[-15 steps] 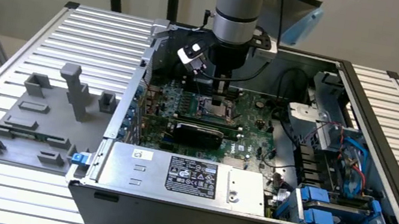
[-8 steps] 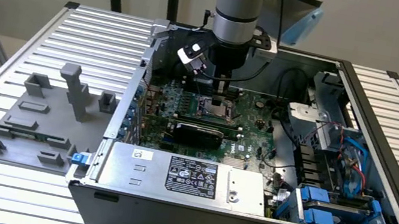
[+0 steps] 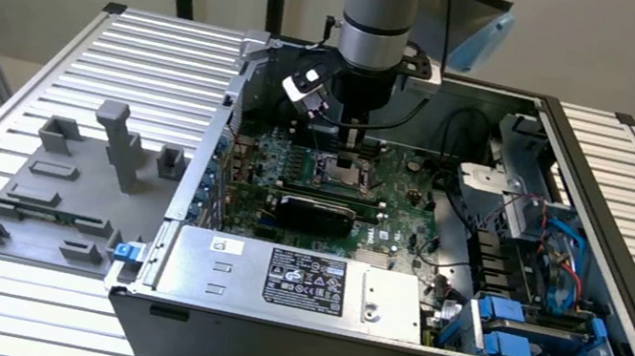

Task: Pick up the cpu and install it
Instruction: 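Close the cpu cover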

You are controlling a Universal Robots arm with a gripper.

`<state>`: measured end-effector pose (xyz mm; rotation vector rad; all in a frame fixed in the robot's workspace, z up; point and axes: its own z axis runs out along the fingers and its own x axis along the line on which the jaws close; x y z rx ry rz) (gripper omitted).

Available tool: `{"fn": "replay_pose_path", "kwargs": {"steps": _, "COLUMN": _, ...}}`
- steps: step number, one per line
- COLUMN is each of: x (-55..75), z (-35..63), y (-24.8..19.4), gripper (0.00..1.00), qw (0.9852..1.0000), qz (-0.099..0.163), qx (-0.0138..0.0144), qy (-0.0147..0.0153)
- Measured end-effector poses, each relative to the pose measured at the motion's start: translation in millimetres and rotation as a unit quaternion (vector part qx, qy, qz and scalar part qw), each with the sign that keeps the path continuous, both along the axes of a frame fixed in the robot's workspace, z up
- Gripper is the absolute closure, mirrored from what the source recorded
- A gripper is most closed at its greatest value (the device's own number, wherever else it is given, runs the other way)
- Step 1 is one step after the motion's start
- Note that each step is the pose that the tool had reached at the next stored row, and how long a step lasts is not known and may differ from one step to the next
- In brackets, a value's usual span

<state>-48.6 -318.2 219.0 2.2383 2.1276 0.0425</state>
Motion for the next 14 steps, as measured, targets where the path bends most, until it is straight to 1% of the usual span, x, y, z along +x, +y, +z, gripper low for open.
{"fn": "replay_pose_path", "kwargs": {"steps": 4, "x": 0.8, "z": 0.0, "y": -0.1, "gripper": 0.89, "qw": 1.0000, "qz": 0.000, "qx": 0.0000, "qy": 0.0001}}
{"fn": "replay_pose_path", "kwargs": {"steps": 6, "x": 5.7, "z": 0.4, "y": -0.4, "gripper": 0.89, "qw": 1.0000, "qz": 0.000, "qx": -0.0001, "qy": 0.0006}}
{"fn": "replay_pose_path", "kwargs": {"steps": 7, "x": 9.0, "z": 1.1, "y": -0.7, "gripper": 0.89, "qw": 1.0000, "qz": 0.000, "qx": 0.0000, "qy": 0.0016}}
{"fn": "replay_pose_path", "kwargs": {"steps": 9, "x": 15.1, "z": 5.7, "y": -1.1, "gripper": 0.89, "qw": 1.0000, "qz": 0.000, "qx": 0.0002, "qy": 0.0047}}
{"fn": "replay_pose_path", "kwargs": {"steps": 14, "x": 32.1, "z": 24.3, "y": -2.5, "gripper": 0.89, "qw": 0.9999, "qz": 0.000, "qx": 0.0010, "qy": 0.0143}}
